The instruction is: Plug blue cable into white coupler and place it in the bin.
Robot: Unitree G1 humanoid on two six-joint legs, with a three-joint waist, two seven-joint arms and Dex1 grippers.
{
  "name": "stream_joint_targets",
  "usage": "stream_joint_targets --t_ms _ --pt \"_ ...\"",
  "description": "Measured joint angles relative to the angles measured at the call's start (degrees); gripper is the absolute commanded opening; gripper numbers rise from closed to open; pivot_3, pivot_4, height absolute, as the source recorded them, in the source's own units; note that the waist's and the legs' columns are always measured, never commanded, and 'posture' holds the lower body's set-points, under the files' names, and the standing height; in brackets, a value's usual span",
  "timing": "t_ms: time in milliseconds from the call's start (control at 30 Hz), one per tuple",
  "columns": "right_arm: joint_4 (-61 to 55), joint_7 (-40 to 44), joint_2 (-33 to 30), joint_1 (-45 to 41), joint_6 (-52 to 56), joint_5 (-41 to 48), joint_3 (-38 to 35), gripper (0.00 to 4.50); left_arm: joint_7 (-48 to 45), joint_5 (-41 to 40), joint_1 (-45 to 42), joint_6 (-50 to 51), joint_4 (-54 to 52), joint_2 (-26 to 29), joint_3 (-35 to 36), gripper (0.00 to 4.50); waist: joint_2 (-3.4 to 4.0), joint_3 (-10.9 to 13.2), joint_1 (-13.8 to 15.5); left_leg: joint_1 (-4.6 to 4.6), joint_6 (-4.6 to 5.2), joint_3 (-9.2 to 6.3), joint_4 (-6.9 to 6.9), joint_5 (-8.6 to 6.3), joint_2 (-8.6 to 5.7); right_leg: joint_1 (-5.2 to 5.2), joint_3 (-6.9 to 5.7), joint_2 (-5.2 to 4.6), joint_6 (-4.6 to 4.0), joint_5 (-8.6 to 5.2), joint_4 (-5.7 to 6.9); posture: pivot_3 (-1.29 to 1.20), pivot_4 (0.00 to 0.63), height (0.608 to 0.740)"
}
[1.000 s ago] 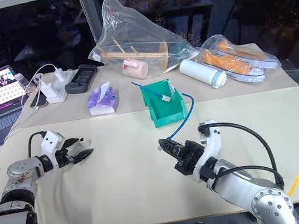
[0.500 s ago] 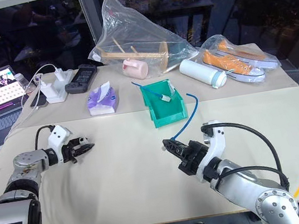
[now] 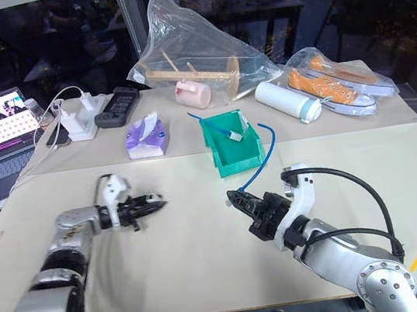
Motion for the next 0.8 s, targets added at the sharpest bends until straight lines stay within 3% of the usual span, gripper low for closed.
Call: stream_joint_targets --t_ms 100,233,467,700,767,800 --pt "0.0 -1.1 0.2 0.4 -0.8 -0.5 -0.8 0.0 2.8 0.0 2.3 9.0 -14.1 -3.6 -3.9 0.89 0.0 0.0 -0.5 -0.08 0.05 -0.01 0.0 -0.02 0.0 -0.05 0.0 0.0 0.0 0.0 -0.04 0.0 0.15 0.74" --pt "-0.3 -3.0 0.5 2.2 -2.2 -1.8 -2.2 0.0 7.5 0.8 3.0 16.0 -24.4 -6.5 -8.5 0.89 0.0 0.0 -1.0 -0.02 0.06 -0.01 -0.02 -0.04 0.0 -0.04 0.02 0.01 0.0 0.0 -0.05 0.0 0.15 0.74" --pt "-2.4 -5.5 2.3 4.6 -4.0 -4.1 -2.4 0.0 16.3 7.2 6.2 21.4 -31.5 -9.7 -17.3 0.89 0.0 0.0 -0.9 0.09 0.06 0.01 0.01 -0.03 -0.02 0.0 0.08 0.01 0.01 -0.01 -0.13 0.0 0.15 0.74" --pt "-2.8 -6.2 2.9 5.5 -4.8 -5.5 -2.5 0.0 23.1 7.4 10.2 28.8 -39.0 -11.8 -17.6 0.89 0.0 0.0 -0.6 0.17 0.06 0.01 0.01 -0.03 -0.02 0.08 0.09 0.01 0.01 -0.02 -0.16 0.0 0.15 0.74" --pt "-2.8 -6.2 3.0 5.5 -4.9 -5.6 -2.5 0.0 24.3 6.9 11.0 31.1 -40.7 -11.9 -17.5 1.89 0.0 0.0 -0.6 0.18 0.06 0.01 0.01 -0.03 -0.02 0.08 0.08 0.0 0.01 -0.02 -0.16 0.0 0.15 0.74" --pt "-2.8 -6.2 3.0 5.5 -4.9 -5.6 -2.5 0.0 24.5 6.5 11.3 32.6 -41.6 -12.0 -17.5 2.17 0.0 0.0 -0.6 0.18 0.06 0.01 0.01 -0.03 -0.02 0.09 0.09 0.01 0.01 -0.02 -0.16 0.0 0.15 0.74"
